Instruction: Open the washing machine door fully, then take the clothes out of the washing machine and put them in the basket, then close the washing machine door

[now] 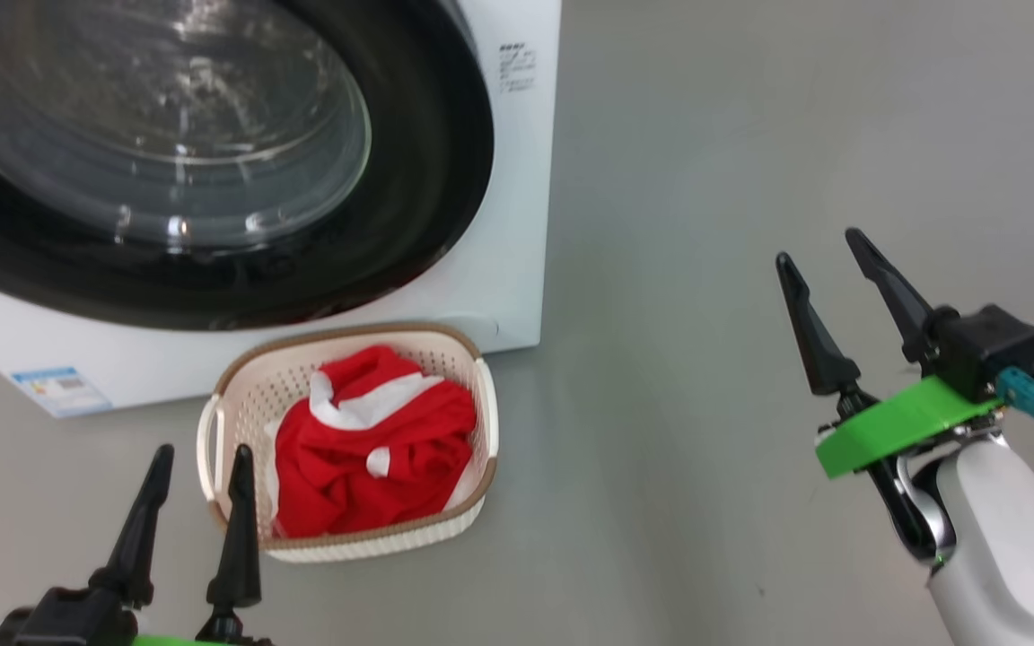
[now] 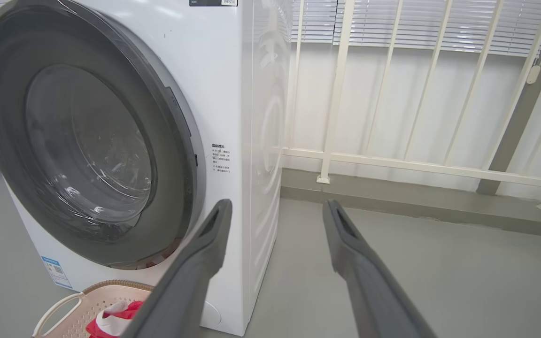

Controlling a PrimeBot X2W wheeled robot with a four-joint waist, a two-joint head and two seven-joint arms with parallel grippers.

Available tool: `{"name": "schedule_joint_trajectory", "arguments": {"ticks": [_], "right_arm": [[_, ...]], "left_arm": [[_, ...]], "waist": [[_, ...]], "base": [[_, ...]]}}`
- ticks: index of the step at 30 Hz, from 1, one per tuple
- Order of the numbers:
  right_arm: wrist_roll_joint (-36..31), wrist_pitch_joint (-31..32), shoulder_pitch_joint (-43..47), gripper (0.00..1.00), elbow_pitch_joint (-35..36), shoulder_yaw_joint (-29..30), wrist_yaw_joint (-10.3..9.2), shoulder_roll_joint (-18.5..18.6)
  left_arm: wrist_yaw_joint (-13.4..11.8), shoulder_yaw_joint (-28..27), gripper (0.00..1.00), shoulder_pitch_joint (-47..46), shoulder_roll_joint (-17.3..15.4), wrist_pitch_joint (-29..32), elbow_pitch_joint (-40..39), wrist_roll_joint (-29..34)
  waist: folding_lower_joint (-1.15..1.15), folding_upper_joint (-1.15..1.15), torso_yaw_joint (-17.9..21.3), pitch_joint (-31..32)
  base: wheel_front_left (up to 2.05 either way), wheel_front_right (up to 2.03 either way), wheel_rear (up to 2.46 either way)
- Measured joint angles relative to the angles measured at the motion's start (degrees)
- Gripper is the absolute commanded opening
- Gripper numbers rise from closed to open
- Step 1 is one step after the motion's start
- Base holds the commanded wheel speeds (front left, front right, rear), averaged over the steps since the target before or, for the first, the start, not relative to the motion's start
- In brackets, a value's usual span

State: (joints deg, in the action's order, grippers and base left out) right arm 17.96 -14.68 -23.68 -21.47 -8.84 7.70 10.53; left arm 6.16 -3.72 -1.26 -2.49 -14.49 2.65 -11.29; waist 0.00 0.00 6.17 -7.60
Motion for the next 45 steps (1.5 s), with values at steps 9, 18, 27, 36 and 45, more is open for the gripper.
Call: {"name": "schedule_joint_trajectory", "arguments": {"ticks": [9, 18, 27, 36, 45], "right_arm": [[-0.9, 0.0, 7.9, 1.00, 4.0, 2.4, 0.00, -0.1], [-0.2, 0.0, 15.0, 1.00, 8.2, 2.6, 0.00, -0.1], [2.0, 0.0, 20.4, 1.00, 11.5, 1.9, 0.00, 0.6], [2.2, 0.0, 22.6, 1.00, 13.0, 1.9, 0.00, 1.5], [2.2, 0.0, 22.7, 1.00, 13.1, 2.0, 0.00, 1.2]], "left_arm": [[0.4, -1.5, 1.00, 4.2, -0.3, 0.0, -0.2, 0.8], [0.4, -3.1, 1.00, 7.7, -0.3, 0.0, -0.8, 1.3], [0.2, -3.9, 1.00, 9.9, -0.3, 0.0, -1.4, 1.2], [-0.5, -3.9, 1.00, 11.0, -0.2, 0.0, -1.9, 1.1], [-0.8, -4.1, 1.00, 11.9, -0.2, 0.0, -2.4, 0.7]], "waist": [[0.00, 0.00, 1.8, 5.3], [0.00, 0.00, 2.9, 9.2], [0.00, 0.00, 2.7, 11.1], [0.00, 0.00, 2.1, 11.5], [0.00, 0.00, 1.9, 11.6]], "base": [[0.00, 0.00, 0.00], [0.00, 0.00, 0.00], [0.00, 0.00, 0.00], [0.00, 0.00, 0.00], [0.00, 0.00, 0.00]]}}
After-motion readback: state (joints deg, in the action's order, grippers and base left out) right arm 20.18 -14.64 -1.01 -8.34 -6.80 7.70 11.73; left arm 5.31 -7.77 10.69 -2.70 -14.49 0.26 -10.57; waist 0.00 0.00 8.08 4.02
